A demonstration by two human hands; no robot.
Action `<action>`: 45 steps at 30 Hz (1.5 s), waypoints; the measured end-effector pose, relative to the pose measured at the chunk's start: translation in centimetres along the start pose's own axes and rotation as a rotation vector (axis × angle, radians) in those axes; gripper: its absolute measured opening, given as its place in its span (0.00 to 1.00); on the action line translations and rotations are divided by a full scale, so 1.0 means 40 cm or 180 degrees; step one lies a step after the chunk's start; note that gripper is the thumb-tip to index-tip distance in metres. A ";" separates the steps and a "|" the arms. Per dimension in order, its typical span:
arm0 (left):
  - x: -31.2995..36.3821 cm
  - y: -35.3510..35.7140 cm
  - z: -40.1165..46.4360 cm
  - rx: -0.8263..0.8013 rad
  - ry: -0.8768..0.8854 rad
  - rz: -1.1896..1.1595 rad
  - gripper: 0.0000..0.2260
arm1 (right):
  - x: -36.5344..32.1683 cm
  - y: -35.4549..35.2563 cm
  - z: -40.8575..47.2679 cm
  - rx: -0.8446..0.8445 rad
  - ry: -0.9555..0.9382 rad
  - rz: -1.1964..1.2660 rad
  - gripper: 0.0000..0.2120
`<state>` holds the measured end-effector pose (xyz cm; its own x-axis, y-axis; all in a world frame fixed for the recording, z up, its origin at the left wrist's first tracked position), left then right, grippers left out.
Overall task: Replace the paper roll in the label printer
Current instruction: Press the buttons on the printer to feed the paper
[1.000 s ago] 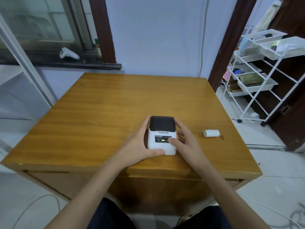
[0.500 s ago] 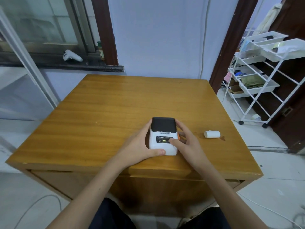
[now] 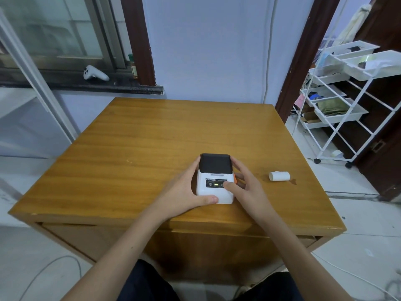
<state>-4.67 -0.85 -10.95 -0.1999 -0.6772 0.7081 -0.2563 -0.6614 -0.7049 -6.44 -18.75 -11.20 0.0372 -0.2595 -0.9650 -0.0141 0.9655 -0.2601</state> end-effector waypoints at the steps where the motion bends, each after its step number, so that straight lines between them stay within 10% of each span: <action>1: 0.000 0.000 0.000 0.0004 -0.0002 0.0006 0.54 | 0.000 0.000 0.000 0.0004 -0.0005 0.0003 0.32; 45: -0.007 0.000 -0.002 0.0017 0.0027 -0.0005 0.54 | -0.009 0.008 0.007 -0.0112 0.0065 -0.0006 0.31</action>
<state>-4.71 -0.63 -11.14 -0.2076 -0.6735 0.7095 -0.2516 -0.6641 -0.7040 -6.19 -18.33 -10.92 0.0167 -0.2621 -0.9649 -0.0491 0.9636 -0.2626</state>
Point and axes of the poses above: each hand's wrist, its own z-axis towards the middle knuckle, its own y-axis out of the palm, x = y × z, the point moved 5 cm from there along z, towards the middle knuckle, and after that the axes turned 2 degrees about z, right-handed, at the moved point
